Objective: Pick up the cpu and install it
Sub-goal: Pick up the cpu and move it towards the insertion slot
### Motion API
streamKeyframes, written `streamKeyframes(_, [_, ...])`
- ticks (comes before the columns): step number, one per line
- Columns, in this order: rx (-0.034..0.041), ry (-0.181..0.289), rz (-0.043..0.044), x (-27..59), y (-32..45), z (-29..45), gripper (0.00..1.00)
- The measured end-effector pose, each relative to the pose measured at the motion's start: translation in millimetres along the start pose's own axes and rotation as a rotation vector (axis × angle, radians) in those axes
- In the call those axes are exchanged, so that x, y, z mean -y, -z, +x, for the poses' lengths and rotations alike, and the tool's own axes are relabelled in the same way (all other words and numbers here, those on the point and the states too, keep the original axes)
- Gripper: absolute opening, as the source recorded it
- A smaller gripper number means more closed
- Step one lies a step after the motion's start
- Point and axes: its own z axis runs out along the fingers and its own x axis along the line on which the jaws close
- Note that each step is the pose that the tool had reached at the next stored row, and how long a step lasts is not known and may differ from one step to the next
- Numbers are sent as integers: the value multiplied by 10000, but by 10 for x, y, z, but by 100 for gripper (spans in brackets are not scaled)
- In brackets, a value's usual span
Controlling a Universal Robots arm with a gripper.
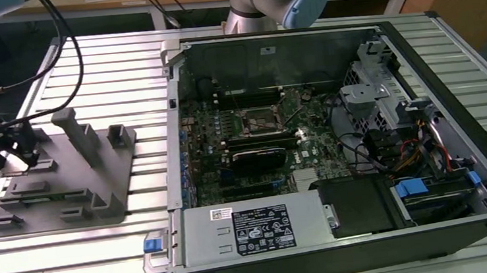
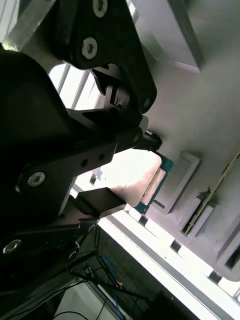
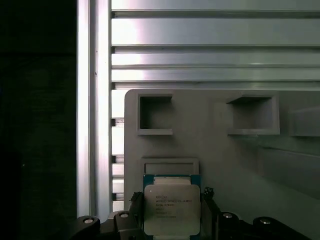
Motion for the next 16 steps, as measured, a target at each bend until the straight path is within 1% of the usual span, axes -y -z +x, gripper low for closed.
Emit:
streamKeyframes(2, [-1,0,1,-3,54,-1,54])
streamKeyframes(7, [0,0,0,-8,160,-4,54])
streamKeyframes(10, [-1,0,0,-11,212,-6,54])
streamKeyframes(16, [0,0,0,-15,293,-8,54])
